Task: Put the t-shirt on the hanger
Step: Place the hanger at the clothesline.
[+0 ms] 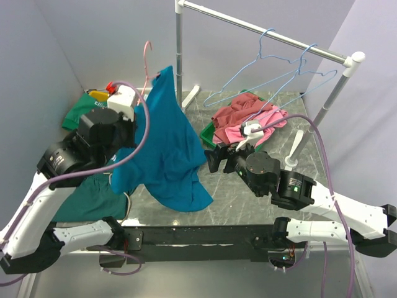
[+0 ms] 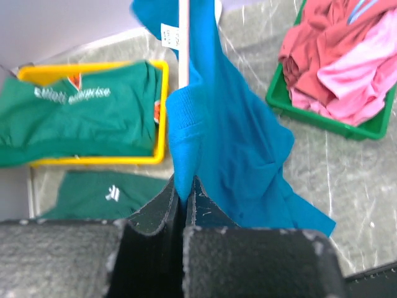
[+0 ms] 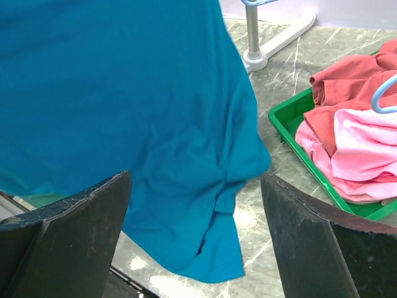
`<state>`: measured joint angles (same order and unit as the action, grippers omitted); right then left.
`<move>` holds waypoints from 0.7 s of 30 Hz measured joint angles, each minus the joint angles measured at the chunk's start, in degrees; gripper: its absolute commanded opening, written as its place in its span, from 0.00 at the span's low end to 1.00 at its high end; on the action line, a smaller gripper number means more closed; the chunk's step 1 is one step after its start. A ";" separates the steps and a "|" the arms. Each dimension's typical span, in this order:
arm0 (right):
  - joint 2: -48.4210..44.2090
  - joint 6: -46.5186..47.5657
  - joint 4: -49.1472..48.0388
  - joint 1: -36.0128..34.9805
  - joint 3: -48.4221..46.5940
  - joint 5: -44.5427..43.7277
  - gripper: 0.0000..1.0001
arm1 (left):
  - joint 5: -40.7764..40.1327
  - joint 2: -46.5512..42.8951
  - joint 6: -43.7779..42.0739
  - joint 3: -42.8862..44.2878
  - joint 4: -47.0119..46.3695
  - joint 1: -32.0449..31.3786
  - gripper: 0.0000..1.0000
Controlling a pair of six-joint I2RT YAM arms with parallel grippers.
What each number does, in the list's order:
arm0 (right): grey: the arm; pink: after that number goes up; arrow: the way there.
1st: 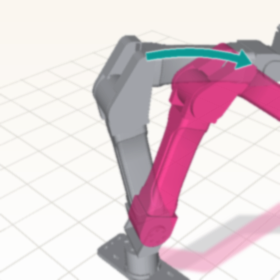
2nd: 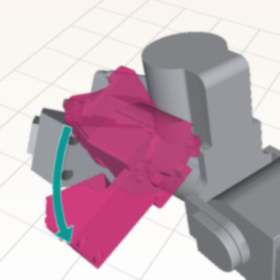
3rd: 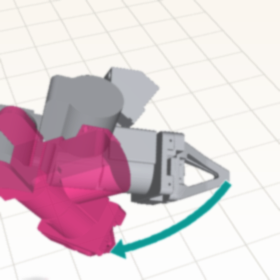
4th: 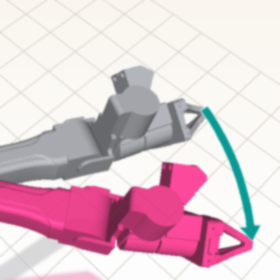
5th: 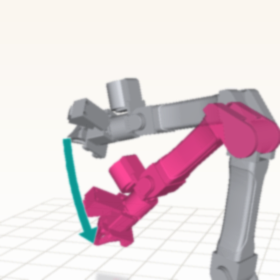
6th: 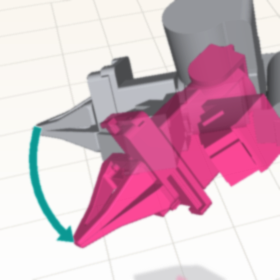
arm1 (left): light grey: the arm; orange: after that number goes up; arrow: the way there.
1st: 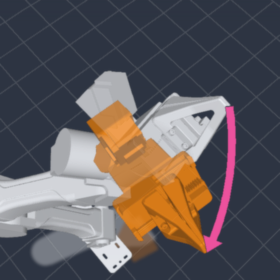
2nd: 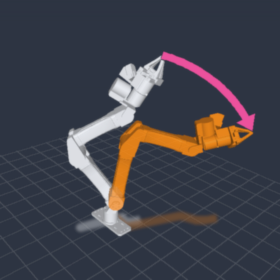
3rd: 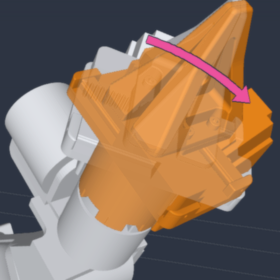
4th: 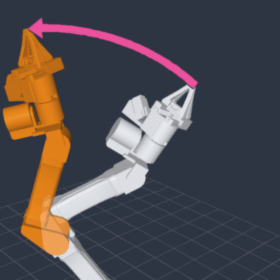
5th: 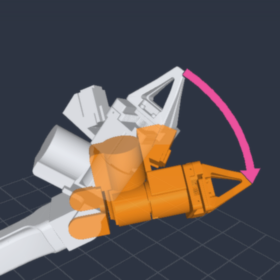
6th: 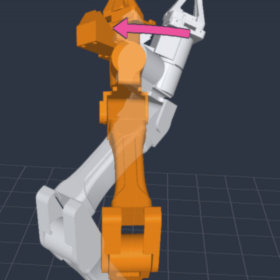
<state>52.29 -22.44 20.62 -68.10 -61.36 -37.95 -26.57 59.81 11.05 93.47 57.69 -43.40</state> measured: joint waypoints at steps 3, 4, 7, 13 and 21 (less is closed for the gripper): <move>-0.07 -0.70 -0.13 0.00 0.37 0.11 0.93 | 0.57 3.10 -3.52 4.24 -0.15 1.05 0.01; -0.11 -0.90 -0.07 0.00 0.81 0.13 0.93 | 0.81 4.48 -4.72 5.86 -0.17 1.60 0.01; -0.09 -1.55 0.09 0.00 1.95 0.50 0.92 | 2.10 8.70 -8.79 10.97 0.00 4.26 0.01; -0.09 -3.61 -0.52 0.00 5.18 3.04 0.90 | 7.78 14.71 -14.36 18.56 0.48 9.01 0.01; 4.76 -6.49 -7.23 0.00 13.73 11.76 0.83 | 16.87 17.20 -17.94 21.66 1.14 9.73 0.01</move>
<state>57.06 -28.93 13.39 -68.10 -47.64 -26.20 -9.69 77.01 -6.90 115.13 58.83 -33.67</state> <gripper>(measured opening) 0.852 0.053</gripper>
